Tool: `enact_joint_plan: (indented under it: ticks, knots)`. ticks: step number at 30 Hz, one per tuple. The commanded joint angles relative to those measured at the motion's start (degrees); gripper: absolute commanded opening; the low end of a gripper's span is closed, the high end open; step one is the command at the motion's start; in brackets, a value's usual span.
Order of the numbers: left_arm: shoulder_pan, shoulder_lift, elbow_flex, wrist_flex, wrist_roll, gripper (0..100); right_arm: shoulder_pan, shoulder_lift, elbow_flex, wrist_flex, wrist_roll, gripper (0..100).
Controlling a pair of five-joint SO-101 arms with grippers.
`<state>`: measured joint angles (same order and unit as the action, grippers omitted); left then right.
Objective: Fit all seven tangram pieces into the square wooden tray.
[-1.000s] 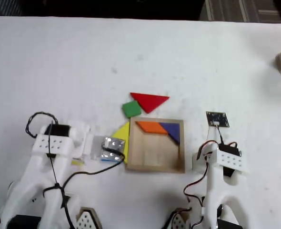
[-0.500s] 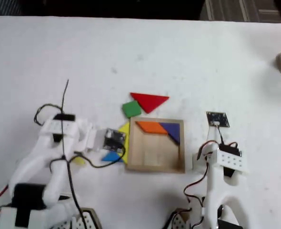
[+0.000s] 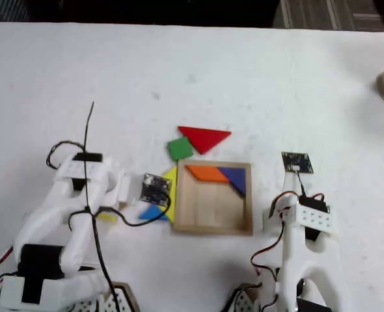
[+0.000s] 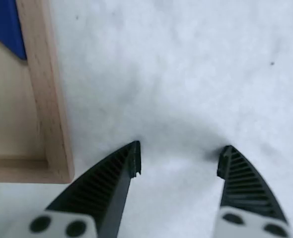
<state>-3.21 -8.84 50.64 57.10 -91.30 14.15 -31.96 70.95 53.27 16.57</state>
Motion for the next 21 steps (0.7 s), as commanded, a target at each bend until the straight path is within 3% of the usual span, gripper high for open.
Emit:
enact_joint_plan:
  ticks: [1, 6, 10, 14, 21]
  knots:
    - [-0.75, -0.04, -3.16, -0.88, 0.7, 14, 0.57, 0.57, 0.0, -1.98, 0.79, 24.5]
    - [-0.75, -0.04, -3.16, -0.97, 1.93, 14, 0.57, 0.57, 0.09, -1.98, 0.7, 24.5]
    - [-0.13, -0.13, -3.16, -1.14, 11.69, 14, 0.57, 0.57, 0.09, -1.98, 0.62, 24.5]
    - [1.27, 0.04, -4.92, -0.7, 24.62, 14, 0.57, 0.57, 0.09, -1.98, 0.53, 24.5]
    - [1.54, 0.04, -8.18, -0.62, 53.54, 14, 0.57, 0.57, 0.09, -1.98, 0.53, 24.5]
